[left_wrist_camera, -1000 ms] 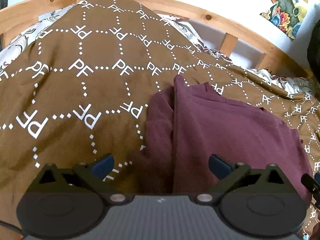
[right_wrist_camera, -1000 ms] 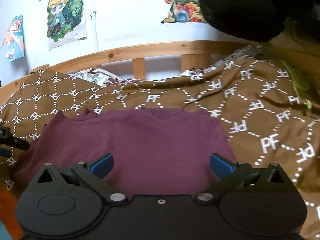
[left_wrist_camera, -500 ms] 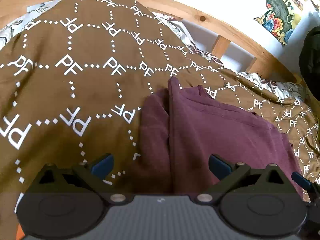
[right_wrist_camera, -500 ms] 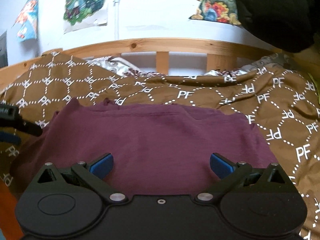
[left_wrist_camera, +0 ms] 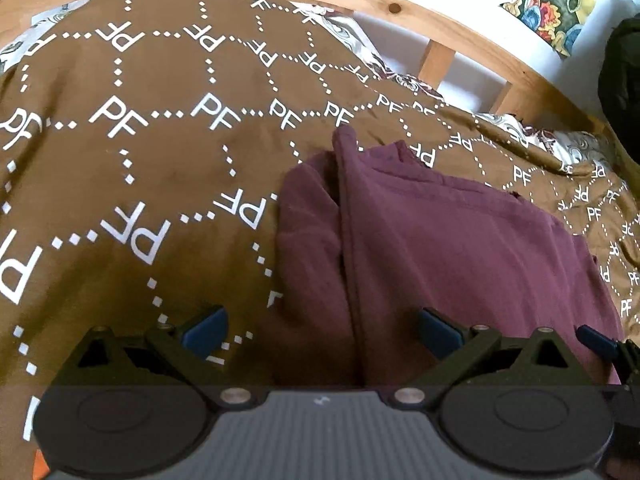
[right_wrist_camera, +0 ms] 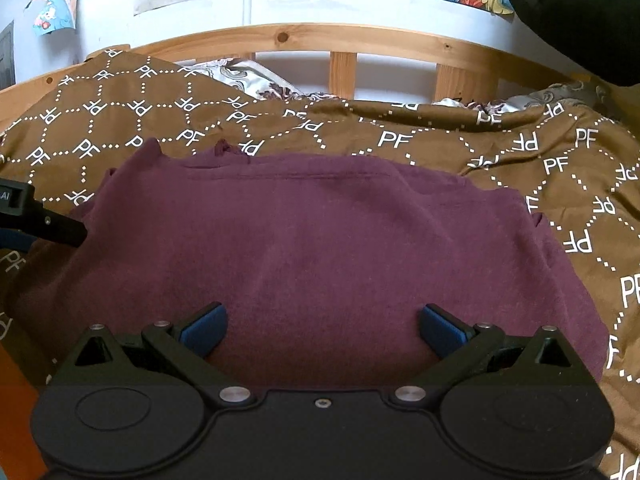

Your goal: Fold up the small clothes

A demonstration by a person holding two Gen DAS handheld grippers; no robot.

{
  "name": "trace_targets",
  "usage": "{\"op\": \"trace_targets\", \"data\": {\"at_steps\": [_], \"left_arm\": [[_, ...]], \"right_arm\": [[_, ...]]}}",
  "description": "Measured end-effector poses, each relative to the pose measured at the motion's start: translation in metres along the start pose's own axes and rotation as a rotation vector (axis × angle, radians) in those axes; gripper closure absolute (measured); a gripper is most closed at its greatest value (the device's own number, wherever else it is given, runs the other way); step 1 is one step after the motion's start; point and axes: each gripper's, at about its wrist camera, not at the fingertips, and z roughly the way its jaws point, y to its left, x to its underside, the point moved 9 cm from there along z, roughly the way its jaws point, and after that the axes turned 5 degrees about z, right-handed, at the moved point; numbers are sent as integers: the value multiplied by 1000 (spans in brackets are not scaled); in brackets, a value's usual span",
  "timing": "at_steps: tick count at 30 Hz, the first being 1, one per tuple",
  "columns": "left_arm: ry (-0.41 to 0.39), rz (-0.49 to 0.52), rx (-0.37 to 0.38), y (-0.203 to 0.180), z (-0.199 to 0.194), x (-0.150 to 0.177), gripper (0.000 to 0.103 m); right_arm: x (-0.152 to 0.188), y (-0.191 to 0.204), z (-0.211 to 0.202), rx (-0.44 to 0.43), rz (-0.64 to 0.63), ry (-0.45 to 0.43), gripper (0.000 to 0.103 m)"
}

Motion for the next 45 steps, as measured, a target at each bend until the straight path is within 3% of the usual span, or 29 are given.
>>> {"op": "trace_targets", "data": {"at_steps": [22,25,30,34,38,45], "left_arm": [[67,36,-33,-1,7,0,1],[74,39,-62,0,6,-1,9],[99,31,-58,-5,8,0,34],[131,27,-114,-10,7,0,45],[151,91,-178,-24,2,-9,69],[103,156,-217,-45,-13,-21,80]], "right_arm": [[4,-4,3,-15,21,-1,0],[4,-5,3,-15,22,-1,0],[4,-5,3,-16,23,0,0],[5,-5,3,-16,23,3,0],[3,-5,2,-14,4,22,0],[-4,-10,-5,-6,-2,50,0]]}}
